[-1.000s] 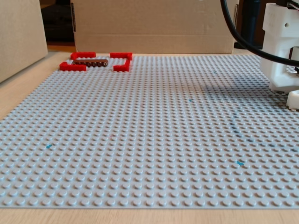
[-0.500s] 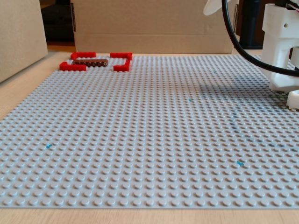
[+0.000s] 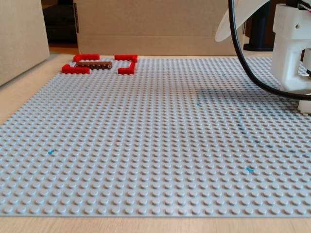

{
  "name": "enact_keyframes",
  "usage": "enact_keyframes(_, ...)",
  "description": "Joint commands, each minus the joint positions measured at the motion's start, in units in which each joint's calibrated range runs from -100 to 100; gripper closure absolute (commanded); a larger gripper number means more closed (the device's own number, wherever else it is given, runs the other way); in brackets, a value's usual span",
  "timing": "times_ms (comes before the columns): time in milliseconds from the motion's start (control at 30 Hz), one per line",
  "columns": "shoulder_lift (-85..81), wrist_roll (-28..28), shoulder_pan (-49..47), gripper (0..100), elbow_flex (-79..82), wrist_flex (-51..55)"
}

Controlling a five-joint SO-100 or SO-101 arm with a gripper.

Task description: Grab and store lego

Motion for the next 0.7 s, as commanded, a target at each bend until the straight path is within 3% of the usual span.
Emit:
enact_keyframes(0,-0.75,-0.38,-0.33,99,0.55,-0.07)
enact_keyframes(167,-0.75,-2.63,-2.48,99,0.55,-0.51)
enact_keyframes(667,-0.75,-2.68,-2.92,99,0.64,-0.33)
